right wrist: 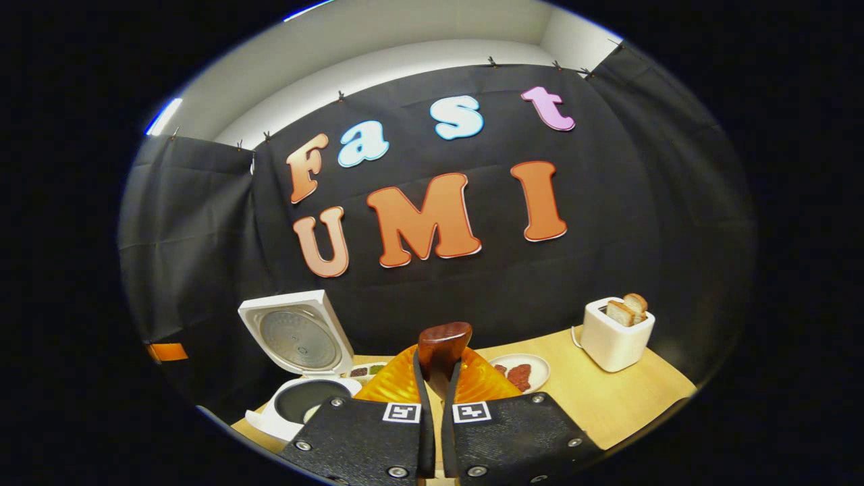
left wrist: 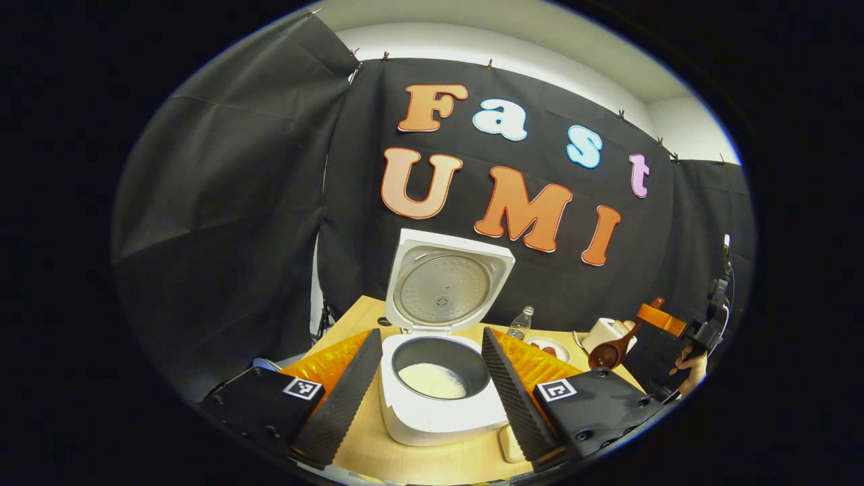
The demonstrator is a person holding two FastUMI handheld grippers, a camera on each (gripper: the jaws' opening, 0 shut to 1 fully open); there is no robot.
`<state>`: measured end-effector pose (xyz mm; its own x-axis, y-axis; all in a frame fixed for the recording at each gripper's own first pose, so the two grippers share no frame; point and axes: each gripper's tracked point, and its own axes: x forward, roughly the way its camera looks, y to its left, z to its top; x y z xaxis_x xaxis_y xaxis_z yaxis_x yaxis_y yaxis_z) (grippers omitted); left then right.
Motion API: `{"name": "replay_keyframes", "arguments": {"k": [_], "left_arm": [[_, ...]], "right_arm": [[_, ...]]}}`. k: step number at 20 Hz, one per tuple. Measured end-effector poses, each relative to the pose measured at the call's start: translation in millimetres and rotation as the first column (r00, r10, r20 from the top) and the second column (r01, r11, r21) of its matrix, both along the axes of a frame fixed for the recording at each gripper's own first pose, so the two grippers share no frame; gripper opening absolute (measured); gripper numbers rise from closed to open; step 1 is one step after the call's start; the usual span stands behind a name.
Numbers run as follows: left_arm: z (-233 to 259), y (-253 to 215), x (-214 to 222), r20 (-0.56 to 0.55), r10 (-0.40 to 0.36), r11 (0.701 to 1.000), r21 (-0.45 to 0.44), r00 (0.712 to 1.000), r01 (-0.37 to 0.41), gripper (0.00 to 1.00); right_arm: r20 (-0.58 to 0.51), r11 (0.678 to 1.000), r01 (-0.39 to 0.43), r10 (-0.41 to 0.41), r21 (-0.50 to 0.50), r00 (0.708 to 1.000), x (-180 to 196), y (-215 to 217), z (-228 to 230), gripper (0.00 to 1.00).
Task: Close the left gripper, press the button to open the rice cooker; take a wooden spoon from the chopstick holder with the right hand, scoop a spoonful of rice and pour it into the rice cooker, then put the wooden spoon back into the chopstick holder.
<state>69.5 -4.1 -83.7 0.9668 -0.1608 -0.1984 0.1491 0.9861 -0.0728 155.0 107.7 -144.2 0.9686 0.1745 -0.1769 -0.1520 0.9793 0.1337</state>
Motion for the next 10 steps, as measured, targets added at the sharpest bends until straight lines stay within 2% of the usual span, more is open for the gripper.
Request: {"name": "replay_keyframes", "arguments": {"k": [6, 10], "left_arm": [[1.2, -10.8, -4.6, 0.014, 0.022, 1.0, 0.01, 1.0, -0.022, 1.0], [0.6, -16.0, -11.2, 0.017, 0.031, 1.0, 0.002, 0.999, -0.031, 1.0]], "right_arm": [[-0.037, 0.991, 0.129, -0.128, 0.024, 0.991, -25.6, -76.9, -21.1, 0.03], [-0.068, 0.982, 0.185, -0.182, 0.04, 0.981, -33.1, -109.0, -43.6, 0.04]]}}
